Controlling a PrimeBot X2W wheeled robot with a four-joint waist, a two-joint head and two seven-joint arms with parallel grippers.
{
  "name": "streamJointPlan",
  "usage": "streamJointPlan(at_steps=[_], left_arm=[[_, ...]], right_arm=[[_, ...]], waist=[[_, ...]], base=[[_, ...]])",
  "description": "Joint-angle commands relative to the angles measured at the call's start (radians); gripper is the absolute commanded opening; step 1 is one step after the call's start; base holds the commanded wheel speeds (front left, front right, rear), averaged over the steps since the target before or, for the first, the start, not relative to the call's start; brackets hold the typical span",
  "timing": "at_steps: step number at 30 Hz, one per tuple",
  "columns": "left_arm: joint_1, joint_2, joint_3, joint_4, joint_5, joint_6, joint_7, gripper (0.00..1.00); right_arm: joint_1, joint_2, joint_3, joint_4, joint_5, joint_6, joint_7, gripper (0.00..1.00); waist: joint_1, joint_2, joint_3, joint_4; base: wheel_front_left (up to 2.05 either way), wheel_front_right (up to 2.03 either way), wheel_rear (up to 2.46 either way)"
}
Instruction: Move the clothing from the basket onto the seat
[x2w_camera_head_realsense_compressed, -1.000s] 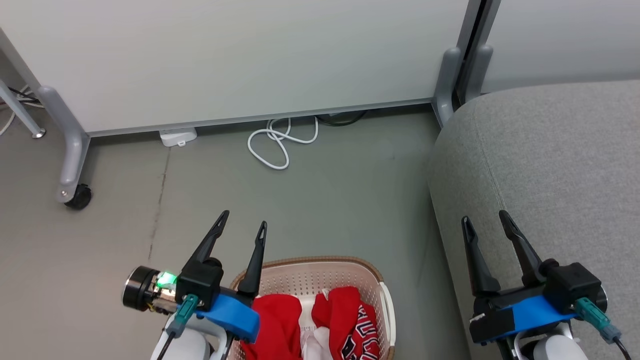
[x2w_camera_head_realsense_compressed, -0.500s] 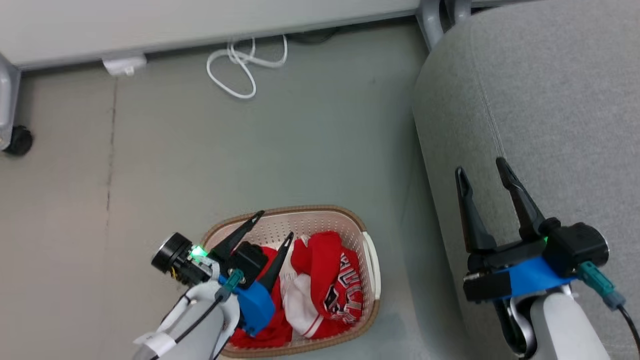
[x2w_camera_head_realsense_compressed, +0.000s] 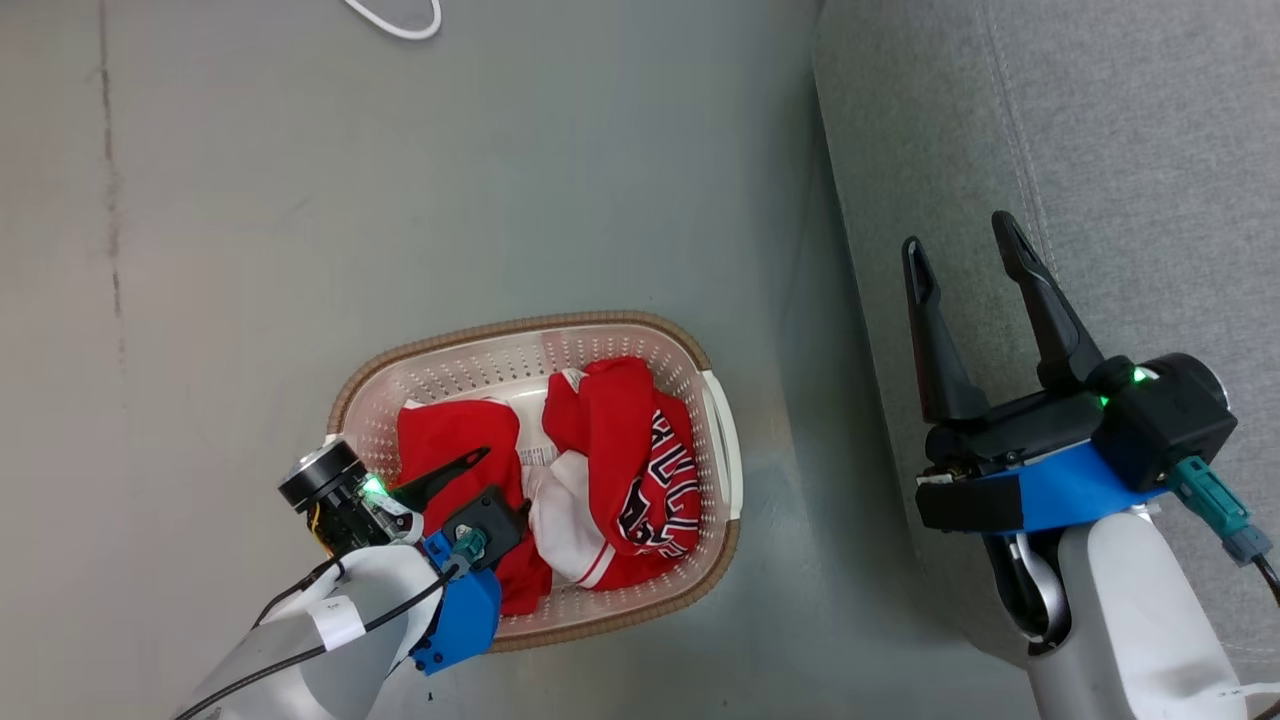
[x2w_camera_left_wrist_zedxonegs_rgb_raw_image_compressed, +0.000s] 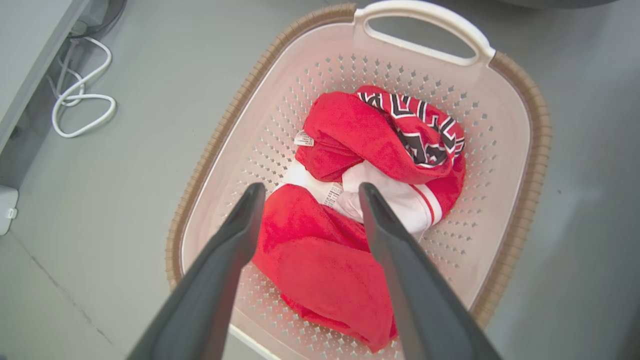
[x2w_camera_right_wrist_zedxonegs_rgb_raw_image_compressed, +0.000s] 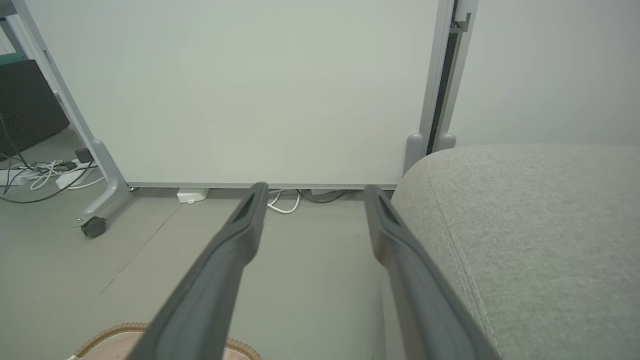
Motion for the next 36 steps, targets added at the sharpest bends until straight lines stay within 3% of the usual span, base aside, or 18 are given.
streamJointPlan(at_steps=[1, 9, 16, 36], left_arm=[[-0.034, -0.001, -0.042, 0.042, -0.017, 0.000, -0.003, 1.00], [-0.104, -0.018, -0.231, 0.185, -0.101, 0.000, 0.036, 1.00], [-0.143, -0.013, -0.339, 0.210, -0.177, 0.000, 0.124, 1.00], [-0.278, -0.001, -0.367, 0.229, -0.063, 0.000, 0.250, 1.00]], right_arm=[[-0.028, -0.004, 0.003, -0.009, -0.007, 0.000, -0.003, 1.00], [-0.079, -0.004, 0.008, -0.032, -0.015, 0.000, -0.003, 1.00], [-0.113, -0.004, 0.000, -0.051, -0.025, 0.000, -0.003, 1.00], [-0.147, -0.004, -0.028, -0.116, -0.070, 0.000, -0.003, 1.00]], waist=[[-0.0002, 0.0000, 0.033, 0.006], [-0.0002, 0.0000, 0.132, -0.012], [-0.0002, 0.0000, 0.208, -0.018], [-0.0002, 0.0000, 0.376, -0.010]], base=[[0.00, 0.00, 0.00], [0.00, 0.00, 0.00], [0.00, 0.00, 0.00], [0.00, 0.00, 0.00]])
